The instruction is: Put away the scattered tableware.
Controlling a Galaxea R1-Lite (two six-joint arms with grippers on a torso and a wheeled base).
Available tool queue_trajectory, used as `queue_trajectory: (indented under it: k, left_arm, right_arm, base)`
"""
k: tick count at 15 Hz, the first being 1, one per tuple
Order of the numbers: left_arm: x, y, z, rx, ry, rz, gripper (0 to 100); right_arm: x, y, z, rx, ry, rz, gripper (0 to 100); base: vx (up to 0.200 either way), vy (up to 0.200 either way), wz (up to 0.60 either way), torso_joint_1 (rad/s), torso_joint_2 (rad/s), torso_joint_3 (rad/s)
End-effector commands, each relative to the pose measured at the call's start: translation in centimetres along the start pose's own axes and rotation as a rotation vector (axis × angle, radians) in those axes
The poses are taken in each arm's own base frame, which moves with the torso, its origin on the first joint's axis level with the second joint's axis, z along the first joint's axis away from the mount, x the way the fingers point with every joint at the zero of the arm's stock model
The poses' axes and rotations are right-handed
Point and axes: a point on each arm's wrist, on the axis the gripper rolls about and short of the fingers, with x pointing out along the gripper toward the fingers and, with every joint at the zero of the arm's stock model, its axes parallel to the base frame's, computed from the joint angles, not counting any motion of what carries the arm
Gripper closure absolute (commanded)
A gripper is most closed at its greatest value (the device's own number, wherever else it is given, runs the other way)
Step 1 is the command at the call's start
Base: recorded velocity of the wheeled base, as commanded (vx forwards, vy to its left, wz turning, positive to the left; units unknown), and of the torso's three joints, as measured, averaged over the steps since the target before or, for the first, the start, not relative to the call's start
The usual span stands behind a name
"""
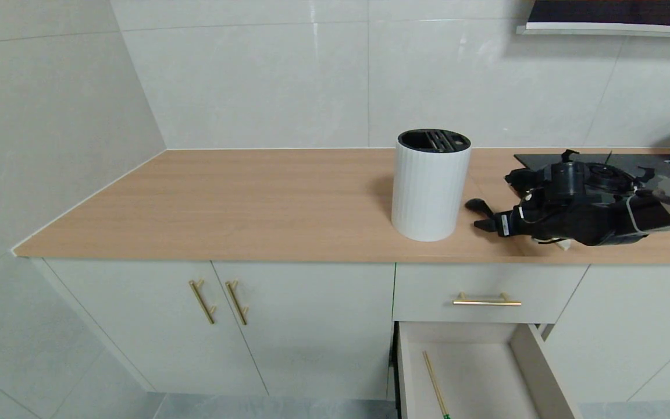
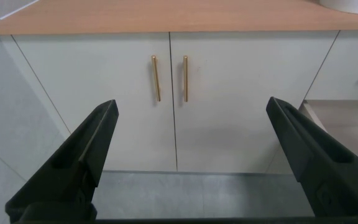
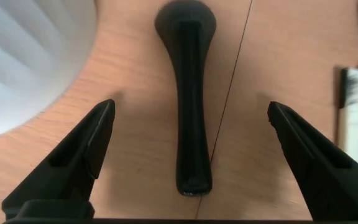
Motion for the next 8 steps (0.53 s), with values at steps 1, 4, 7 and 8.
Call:
queue_trajectory:
  k: [1, 4, 7, 8]
  left_arm:
    - [0.00, 0.00, -0.01, 0.000, 0.000, 0.000, 0]
    - [0.00, 0.00, -0.01, 0.000, 0.000, 0.000, 0]
    - [0.00, 0.00, -0.01, 0.000, 0.000, 0.000, 0]
    - [0.00, 0.00, -0.01, 0.000, 0.000, 0.000, 0]
  right_arm:
    - [0.49, 0.01, -0.46, 0.001, 0.011, 0.002, 0]
    - [0.71, 0.05, -0.47, 0.003, 0.009, 0.004, 0]
    - [0.98, 0.03, -0.64, 0.004, 0.012, 0.002, 100]
    - [1.03, 0.03, -0.70, 0.004, 0.014, 0.003, 100]
  base:
    - [0.000, 0.000, 0.00, 0.000, 0.00, 0.000]
    - [0.000, 0.000, 0.00, 0.000, 0.00, 0.000]
    - [0.000, 0.000, 0.00, 0.000, 0.00, 0.000]
    - [0.000, 0.000, 0.00, 0.000, 0.00, 0.000]
